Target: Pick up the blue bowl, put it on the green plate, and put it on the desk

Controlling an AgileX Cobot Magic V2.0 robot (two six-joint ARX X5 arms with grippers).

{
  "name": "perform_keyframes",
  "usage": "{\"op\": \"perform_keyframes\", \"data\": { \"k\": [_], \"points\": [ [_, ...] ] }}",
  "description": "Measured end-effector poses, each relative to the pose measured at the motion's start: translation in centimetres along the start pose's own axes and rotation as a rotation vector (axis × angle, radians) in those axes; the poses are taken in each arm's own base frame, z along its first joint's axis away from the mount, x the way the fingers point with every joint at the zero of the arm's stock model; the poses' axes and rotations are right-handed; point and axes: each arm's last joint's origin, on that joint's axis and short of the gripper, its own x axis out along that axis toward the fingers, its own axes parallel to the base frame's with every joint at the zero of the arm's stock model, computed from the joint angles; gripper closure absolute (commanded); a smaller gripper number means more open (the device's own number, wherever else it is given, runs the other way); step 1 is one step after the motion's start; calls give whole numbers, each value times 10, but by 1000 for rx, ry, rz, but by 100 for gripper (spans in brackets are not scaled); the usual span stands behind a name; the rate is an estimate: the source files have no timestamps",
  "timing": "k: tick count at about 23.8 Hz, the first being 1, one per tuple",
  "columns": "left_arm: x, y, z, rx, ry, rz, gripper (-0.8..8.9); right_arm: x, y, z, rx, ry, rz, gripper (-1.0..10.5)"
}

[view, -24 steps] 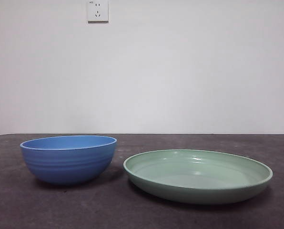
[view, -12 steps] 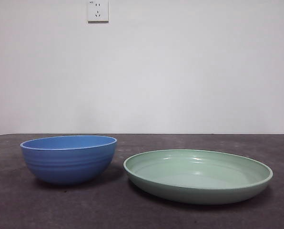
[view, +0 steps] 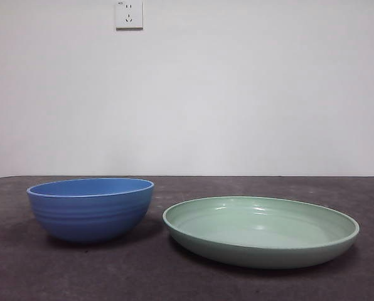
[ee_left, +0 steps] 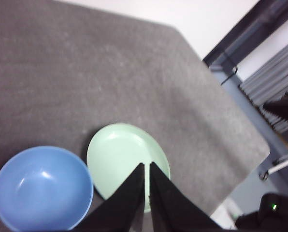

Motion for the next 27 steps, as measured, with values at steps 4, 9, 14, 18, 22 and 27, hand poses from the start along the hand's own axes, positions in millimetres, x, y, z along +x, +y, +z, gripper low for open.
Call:
{"op": "perform_keyframes", "data": {
  "k": [4,9,14,18,22,27],
  "points": [
    [0,0,-2,49,17,-2,780,0,0,0,-19,-1,-4,933],
    [1,0,-1,70,13,-3,539,0,0,0,-30,-1,-4,776],
    [1,0,1,94,1,-5,125,0,0,0,-30,-1,-4,432],
    [2,0,2,113,-11,-8,112,0,0,0,-30,-1,-5,326],
    [2,0,2,113,-11,-7,124,0,0,0,-32,-1,-8,324],
    [2,0,2,83,-10,-6,127,0,0,1,-42,-14,-6,325]
  ]
}}
